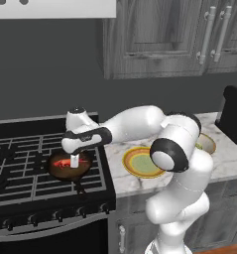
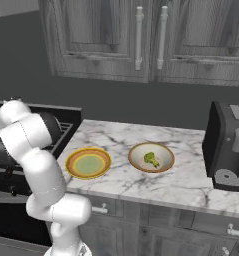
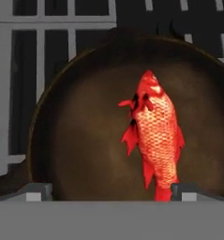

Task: Place the fish on the plate and place the broccoli on the same plate.

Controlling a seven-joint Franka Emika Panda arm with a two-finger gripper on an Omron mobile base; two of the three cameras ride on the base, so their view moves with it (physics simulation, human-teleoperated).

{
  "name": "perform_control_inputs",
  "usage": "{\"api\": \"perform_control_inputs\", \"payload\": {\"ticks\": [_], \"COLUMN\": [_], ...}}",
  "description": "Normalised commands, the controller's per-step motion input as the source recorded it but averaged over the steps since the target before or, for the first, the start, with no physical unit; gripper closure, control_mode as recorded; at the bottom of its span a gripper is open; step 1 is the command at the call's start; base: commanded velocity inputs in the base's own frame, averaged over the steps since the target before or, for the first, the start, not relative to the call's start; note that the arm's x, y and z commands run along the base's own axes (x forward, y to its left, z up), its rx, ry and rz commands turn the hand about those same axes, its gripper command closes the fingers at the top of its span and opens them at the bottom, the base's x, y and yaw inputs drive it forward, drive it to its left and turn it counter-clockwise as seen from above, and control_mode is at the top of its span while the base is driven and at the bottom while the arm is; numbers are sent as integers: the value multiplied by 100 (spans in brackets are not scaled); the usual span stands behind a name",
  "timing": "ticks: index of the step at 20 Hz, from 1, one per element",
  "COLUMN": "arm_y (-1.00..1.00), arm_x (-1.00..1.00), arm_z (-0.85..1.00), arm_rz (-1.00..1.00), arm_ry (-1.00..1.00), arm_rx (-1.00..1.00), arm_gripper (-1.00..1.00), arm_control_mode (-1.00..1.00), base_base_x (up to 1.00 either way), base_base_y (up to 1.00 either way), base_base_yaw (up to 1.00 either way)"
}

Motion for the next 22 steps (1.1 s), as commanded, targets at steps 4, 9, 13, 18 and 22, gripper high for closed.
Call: {"api": "perform_control_inputs", "payload": {"ticks": [4,9,13,18,22], "arm_y": [23,14,19,5,-4], "arm_x": [57,61,39,8,-32], "arm_z": [-20,-15,-34,-47,-42], "arm_rz": [0,0,0,0,0], "arm_ry": [0,0,3,2,0], "arm_rx": [-21,-8,0,0,0], "arm_gripper": [-100,-100,-100,-100,-100], "arm_control_mode": [-100,-100,-100,-100,-100], "base_base_x": [0,0,0,0,0], "base_base_y": [0,0,0,0,0], "base_base_yaw": [0,0,0,0,0]}}
